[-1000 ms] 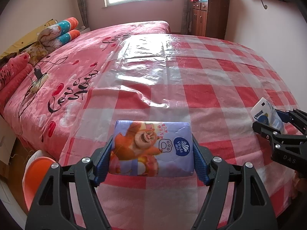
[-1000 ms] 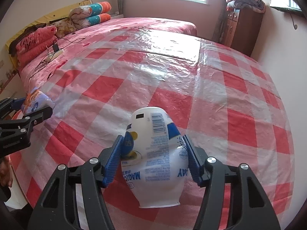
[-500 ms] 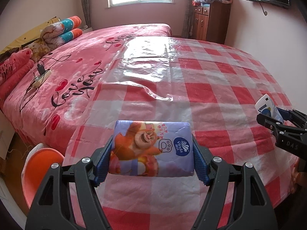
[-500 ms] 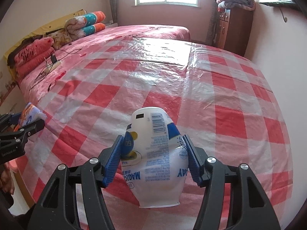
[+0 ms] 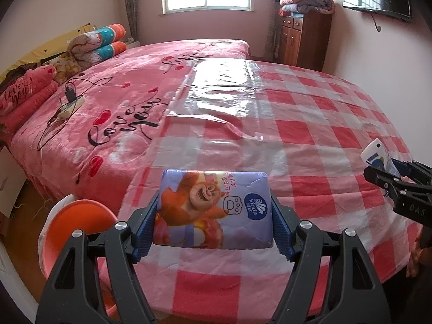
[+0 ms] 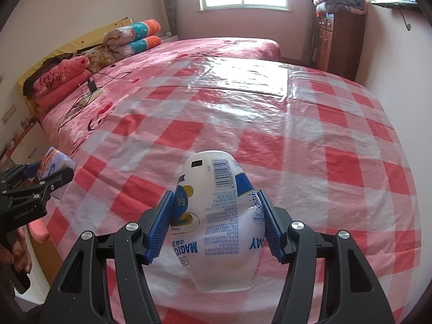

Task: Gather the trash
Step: 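Carry the tissue box and white bottle over the orange bucket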

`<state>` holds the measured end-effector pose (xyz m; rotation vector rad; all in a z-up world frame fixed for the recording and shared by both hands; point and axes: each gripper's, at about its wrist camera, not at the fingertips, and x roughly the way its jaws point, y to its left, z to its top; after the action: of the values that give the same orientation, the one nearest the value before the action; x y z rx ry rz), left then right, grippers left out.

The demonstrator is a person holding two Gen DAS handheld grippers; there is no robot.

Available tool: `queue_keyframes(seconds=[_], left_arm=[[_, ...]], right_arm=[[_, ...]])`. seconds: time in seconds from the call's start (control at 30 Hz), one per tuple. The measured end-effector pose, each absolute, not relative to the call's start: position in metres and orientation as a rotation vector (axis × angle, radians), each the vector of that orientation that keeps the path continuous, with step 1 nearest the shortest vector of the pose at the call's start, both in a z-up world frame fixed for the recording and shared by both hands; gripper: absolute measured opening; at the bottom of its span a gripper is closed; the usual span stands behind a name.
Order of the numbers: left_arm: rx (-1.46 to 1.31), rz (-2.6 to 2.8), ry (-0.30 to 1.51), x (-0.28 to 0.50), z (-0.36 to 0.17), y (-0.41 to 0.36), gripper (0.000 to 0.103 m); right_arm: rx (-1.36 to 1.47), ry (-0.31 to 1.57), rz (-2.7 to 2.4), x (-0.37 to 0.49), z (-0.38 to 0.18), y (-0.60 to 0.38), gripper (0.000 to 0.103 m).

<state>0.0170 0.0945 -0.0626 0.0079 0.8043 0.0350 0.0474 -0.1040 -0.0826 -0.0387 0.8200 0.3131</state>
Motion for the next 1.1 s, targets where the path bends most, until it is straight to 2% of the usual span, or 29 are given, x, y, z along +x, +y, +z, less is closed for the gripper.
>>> queue_keyframes(seconds=[0.6,1.1], left_arm=[[-0.015,0.099,0.77,-0.011,-0.056,0.135,0.073],[-0.082,0.219,0.785,-0.035,-0.064,0.199,0.073]], right_arm=[[-0.101,0.822,0.418,0.024,-0.072,-0.05,0.062],[-0.161,0.848,0.554,0.011,-0.07,0.011,0.062]])
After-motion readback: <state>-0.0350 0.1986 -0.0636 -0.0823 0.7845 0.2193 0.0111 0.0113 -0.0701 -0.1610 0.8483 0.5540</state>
